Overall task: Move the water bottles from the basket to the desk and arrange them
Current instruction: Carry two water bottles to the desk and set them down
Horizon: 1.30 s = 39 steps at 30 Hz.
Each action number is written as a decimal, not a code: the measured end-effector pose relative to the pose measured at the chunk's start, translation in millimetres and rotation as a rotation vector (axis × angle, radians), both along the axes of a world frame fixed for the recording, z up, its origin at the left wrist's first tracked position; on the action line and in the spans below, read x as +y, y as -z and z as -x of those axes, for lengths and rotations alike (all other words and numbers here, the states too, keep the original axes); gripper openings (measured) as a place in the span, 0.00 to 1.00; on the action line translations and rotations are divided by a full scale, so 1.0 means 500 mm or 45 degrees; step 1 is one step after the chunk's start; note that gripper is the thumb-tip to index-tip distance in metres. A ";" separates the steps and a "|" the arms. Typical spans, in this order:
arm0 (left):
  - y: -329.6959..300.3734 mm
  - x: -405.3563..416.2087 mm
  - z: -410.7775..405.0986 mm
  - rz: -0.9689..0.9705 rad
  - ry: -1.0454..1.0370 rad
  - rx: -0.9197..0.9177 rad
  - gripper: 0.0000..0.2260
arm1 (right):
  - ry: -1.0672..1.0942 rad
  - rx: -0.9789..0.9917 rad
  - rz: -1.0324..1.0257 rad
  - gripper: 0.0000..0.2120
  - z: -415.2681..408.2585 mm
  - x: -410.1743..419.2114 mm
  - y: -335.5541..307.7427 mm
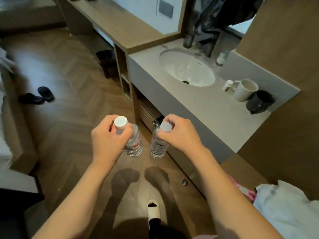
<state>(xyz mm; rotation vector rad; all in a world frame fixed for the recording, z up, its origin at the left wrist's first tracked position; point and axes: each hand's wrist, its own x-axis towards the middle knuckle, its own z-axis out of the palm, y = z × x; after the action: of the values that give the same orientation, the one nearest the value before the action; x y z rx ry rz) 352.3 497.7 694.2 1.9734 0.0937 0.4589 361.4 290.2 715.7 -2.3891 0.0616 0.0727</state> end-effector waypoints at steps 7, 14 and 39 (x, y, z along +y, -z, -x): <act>-0.030 0.112 -0.215 -0.002 -0.230 0.030 0.07 | -0.206 -0.010 -0.021 0.09 -0.264 0.123 -0.039; -0.027 0.265 -0.465 -0.142 -0.303 -0.138 0.07 | -0.359 0.007 0.038 0.11 -0.546 0.272 -0.026; -0.076 0.794 -1.568 -0.096 -0.495 -0.139 0.07 | -0.508 -0.118 -0.032 0.09 -1.672 0.802 -0.053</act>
<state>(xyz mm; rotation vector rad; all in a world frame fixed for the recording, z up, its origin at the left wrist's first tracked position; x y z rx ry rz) 1136.5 894.7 732.2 2.0027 0.4002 0.8309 1197.2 691.1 742.4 -2.3431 -0.4578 0.1484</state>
